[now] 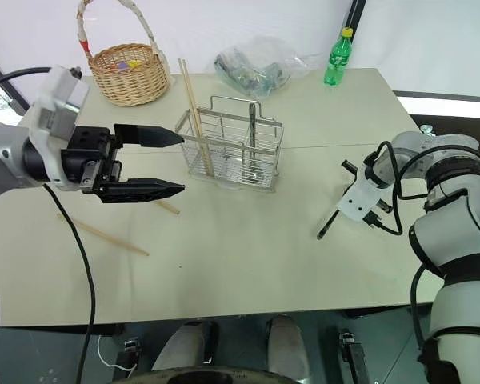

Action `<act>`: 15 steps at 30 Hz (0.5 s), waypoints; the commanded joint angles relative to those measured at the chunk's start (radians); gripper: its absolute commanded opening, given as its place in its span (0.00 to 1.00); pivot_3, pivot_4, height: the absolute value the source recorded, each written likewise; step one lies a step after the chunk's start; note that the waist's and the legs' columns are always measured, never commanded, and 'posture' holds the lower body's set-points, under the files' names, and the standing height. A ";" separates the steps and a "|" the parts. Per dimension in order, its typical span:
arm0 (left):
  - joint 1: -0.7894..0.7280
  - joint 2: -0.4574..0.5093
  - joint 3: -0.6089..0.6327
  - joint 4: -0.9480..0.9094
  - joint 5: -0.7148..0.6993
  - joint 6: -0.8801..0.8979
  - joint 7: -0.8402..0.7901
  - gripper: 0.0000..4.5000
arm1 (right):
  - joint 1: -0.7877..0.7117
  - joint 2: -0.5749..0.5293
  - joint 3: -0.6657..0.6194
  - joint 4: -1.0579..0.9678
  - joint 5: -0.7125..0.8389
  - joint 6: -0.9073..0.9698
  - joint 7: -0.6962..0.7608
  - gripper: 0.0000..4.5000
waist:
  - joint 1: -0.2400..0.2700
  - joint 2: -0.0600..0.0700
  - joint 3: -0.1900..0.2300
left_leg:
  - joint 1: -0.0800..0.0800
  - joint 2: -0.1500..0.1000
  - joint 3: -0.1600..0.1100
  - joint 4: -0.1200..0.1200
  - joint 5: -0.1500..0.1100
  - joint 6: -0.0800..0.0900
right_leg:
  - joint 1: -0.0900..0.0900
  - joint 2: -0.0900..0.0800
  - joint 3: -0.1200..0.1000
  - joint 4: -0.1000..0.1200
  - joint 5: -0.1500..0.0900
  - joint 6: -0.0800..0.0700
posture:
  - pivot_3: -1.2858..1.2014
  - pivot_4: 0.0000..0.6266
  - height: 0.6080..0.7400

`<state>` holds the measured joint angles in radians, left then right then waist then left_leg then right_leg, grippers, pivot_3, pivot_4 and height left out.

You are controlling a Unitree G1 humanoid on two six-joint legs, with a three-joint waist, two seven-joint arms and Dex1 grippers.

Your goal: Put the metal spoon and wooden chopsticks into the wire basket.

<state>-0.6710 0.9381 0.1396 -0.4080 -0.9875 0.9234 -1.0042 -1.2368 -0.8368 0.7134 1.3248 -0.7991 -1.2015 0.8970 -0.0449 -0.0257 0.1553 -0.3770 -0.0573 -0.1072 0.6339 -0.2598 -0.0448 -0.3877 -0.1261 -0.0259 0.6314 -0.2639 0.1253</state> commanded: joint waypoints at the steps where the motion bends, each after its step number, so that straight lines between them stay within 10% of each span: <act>1: -0.019 0.002 0.008 0.011 0.025 -0.038 -0.019 1.00 | 0.039 0.008 -0.185 0.015 0.308 -0.008 0.299 0.02 | 0.000 0.000 0.000 | 0.000 0.000 0.000 0.000 0.000 0.000 | 0.000 0.000 0.000 0.000 0.000 0.000 | 0.52 0.24 0.40; 4: -0.024 0.005 0.007 0.030 0.050 -0.059 -0.031 1.00 | 0.188 -0.005 -0.311 -0.289 0.740 0.269 0.642 0.02 | 0.001 -0.001 0.000 | 0.002 0.002 0.000 0.000 0.000 0.000 | 0.004 0.000 -0.001 -0.001 0.000 0.000 | 0.52 0.24 0.40; 8: -0.035 0.011 0.003 0.064 0.085 -0.088 -0.059 1.00 | 0.417 -0.175 -0.390 -0.981 1.202 0.922 0.717 0.02 | 0.010 0.006 0.003 | 0.000 0.002 -0.004 0.005 -0.002 0.002 | 0.006 0.000 -0.001 -0.001 0.000 0.000 | 0.52 0.24 0.40; 15: -0.089 -0.005 -0.033 0.145 0.156 -0.143 -0.111 1.00 | 0.289 -0.058 -0.661 -1.315 1.632 1.700 0.233 0.02 | 0.013 0.004 0.002 | 0.000 0.003 -0.004 0.005 -0.003 0.003 | 0.004 -0.002 -0.001 -0.002 -0.002 -0.003 | 0.52 0.24 0.40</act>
<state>-0.7304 0.9362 0.1065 -0.2741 -0.8496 0.8075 -1.1012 -0.9129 -0.9285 0.1203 0.0354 0.7677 0.3882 1.2710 -0.0321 -0.0218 0.1570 -0.3771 -0.0546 -0.1118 0.6387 -0.2625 -0.0414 -0.3842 -0.1286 -0.0269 0.6292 -0.2657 0.1219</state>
